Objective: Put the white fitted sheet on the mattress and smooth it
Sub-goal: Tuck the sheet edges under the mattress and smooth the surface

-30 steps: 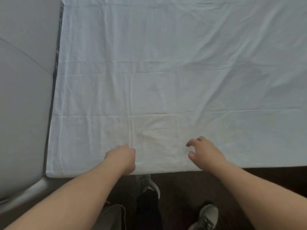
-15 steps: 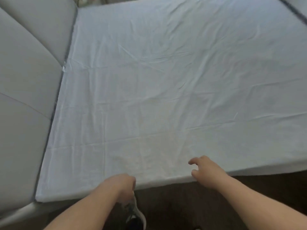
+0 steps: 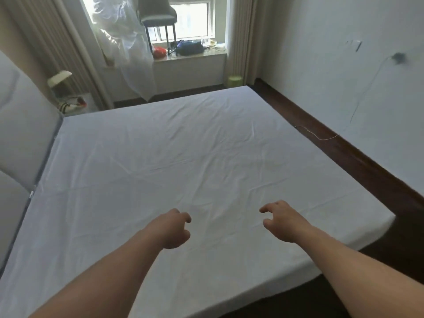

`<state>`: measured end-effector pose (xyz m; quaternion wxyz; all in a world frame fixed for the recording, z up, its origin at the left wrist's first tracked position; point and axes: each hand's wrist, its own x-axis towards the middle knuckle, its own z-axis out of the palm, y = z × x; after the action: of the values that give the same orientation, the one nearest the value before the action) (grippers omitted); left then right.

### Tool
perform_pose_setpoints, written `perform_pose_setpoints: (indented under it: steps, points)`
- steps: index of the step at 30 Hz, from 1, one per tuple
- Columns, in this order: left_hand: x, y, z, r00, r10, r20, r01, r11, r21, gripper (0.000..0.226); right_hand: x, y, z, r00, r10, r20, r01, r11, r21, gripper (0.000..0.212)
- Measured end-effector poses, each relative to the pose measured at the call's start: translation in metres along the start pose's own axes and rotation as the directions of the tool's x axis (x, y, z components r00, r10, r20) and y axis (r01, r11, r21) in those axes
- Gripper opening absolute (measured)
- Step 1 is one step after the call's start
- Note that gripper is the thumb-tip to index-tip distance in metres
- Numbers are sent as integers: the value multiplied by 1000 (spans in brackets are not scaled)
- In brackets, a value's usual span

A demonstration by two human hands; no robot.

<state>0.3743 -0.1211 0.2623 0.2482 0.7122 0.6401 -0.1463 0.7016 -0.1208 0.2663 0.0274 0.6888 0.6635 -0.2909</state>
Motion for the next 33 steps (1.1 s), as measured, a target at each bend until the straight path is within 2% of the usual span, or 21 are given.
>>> perform_pose_setpoints:
  steps: [4, 9, 13, 17, 20, 24, 29, 33]
  points:
    - [58, 72, -31, 997, 64, -53, -66, 997, -48, 52, 8, 55, -51, 997, 66, -43, -66, 998, 5, 47]
    - [118, 190, -46, 988, 156, -20, -157, 987, -42, 52, 10, 160, -102, 976, 202, -78, -198, 978, 63, 51]
    - [172, 303, -51, 977, 213, 23, -213, 977, 1, 53, 19, 277, -142, 948, 311, -71, -301, 945, 123, 53]
    - [217, 396, -43, 983, 185, 21, -184, 983, -21, 53, 48, 387, -176, 946, 321, -50, -313, 941, 127, 54]
    - [229, 452, -29, 994, 109, 26, -107, 992, -61, 52, 73, 447, -204, 962, 269, 51, -273, 959, 82, 54]
    - [234, 502, -15, 996, -1, 85, 8, 996, -84, 53, 120, 491, -248, 973, 172, 154, -170, 985, -20, 58]
    - [267, 528, -28, 989, -144, 17, 145, 977, -156, 57, 198, 498, -296, 990, -26, 136, 37, 996, -78, 57]
    - [307, 553, -31, 973, -230, -17, 220, 947, -233, 59, 251, 507, -305, 984, -133, 118, 143, 986, -84, 57]
